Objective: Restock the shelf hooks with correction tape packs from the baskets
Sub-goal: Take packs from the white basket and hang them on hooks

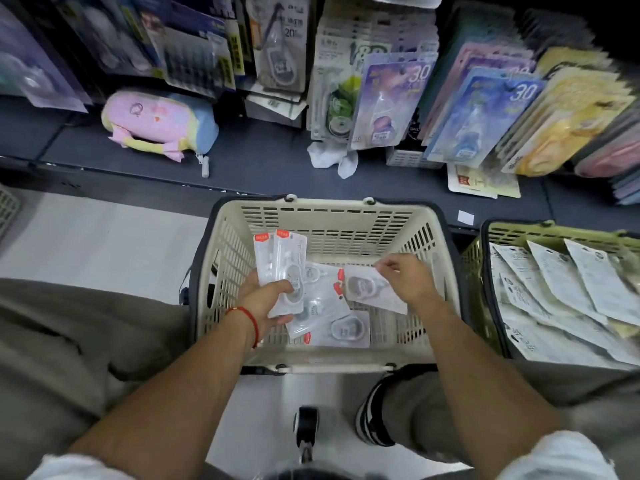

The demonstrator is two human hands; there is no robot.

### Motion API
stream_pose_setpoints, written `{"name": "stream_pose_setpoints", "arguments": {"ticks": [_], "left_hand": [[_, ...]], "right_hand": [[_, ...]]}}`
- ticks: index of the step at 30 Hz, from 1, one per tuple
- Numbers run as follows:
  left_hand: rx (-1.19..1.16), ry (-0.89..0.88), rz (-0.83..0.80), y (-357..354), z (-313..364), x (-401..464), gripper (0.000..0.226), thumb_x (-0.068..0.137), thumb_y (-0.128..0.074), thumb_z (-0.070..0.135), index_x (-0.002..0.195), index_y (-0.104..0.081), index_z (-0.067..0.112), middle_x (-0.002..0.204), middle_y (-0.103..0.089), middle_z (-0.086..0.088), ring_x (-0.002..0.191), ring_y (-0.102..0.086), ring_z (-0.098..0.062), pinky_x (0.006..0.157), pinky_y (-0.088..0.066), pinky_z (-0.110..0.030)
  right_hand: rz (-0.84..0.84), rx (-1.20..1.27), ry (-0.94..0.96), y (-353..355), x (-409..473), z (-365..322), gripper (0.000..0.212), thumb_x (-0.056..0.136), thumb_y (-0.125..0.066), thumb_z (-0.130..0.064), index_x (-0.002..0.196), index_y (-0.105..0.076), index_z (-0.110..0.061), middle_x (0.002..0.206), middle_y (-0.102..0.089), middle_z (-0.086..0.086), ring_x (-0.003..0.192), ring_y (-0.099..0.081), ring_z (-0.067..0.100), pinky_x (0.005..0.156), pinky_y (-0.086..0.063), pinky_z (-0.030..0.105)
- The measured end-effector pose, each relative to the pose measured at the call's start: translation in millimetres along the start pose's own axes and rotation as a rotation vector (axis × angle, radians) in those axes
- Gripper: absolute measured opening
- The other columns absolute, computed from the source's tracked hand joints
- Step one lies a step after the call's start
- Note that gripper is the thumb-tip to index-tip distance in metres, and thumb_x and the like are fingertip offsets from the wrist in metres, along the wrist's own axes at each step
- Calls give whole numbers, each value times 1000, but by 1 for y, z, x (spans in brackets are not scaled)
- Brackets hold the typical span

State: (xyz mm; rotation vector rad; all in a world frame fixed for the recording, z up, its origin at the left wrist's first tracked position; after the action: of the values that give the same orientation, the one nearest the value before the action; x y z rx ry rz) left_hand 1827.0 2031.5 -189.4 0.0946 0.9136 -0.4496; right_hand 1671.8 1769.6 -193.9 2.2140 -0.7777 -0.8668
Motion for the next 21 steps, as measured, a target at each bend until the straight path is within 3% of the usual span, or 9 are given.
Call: {"name": "stream_pose_setpoints", "arguments": {"ticks": [4, 6, 8, 12, 17, 21], "left_hand": [[-30, -18, -32, -6, 6, -6, 53, 84, -71, -2, 127, -64, 27, 123, -71, -12, 110, -69, -38, 69, -64, -49], [-50, 27, -136, -15, 12, -12, 47, 85, -73, 5, 127, -64, 23, 126, -72, -15, 112, -70, -38, 79, -64, -53], [-89, 108, -348, -29, 22, -22, 39, 87, -73, 12, 125, -65, 15, 125, -71, -16, 109, -69, -35, 85, -61, -52], [-117, 105, -717, -60, 59, -48, 26, 87, -75, 24, 112, -77, 19, 114, -70, -11, 100, -68, -26, 84, -58, -45], [-76, -183, -817, -97, 106, -74, 58, 91, -77, 22, 144, -56, 26, 135, -70, -11, 113, -72, -29, 85, -60, -53], [-72, -270, -952, -133, 136, -105, 64, 94, -74, 17, 151, -50, 32, 150, -60, -13, 130, -64, -36, 97, -55, -63]], "right_hand": [[-178, 185, 190, 49, -3, -57, 7, 96, -76, -11, 100, -82, -13, 93, -79, -6, 85, -71, 3, 69, -53, 16], [-301, 95, 299, 67, -9, -94, 8, 93, -80, -13, 99, -85, -14, 90, -80, -9, 78, -69, -5, 71, -52, 13], [-335, -61, 403, 79, -14, -130, 7, 90, -83, -16, 95, -86, -19, 87, -80, -13, 77, -66, -8, 73, -48, 8], [-161, -187, 611, 105, -23, -192, 8, 86, -87, -24, 90, -81, -22, 87, -76, -13, 77, -60, -12, 71, -40, 7], [32, -244, 862, 151, -41, -239, 16, 85, -88, -23, 89, -72, -20, 86, -57, -18, 80, -53, -5, 73, -37, 14], [192, -188, 970, 192, -56, -252, 19, 85, -87, -18, 100, -75, -15, 107, -60, -1, 99, -58, 16, 90, -46, 28]]}}
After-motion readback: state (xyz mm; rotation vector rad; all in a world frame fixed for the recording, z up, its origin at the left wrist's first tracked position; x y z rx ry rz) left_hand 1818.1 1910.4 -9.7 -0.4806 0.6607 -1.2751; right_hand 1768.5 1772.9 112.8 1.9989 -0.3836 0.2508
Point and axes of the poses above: each hand's wrist, its own x-axis towards the middle knuckle, its own y-axis out of the back of the hand, z = x × y, the point moved 4 cm from there along x, towards the middle knuckle
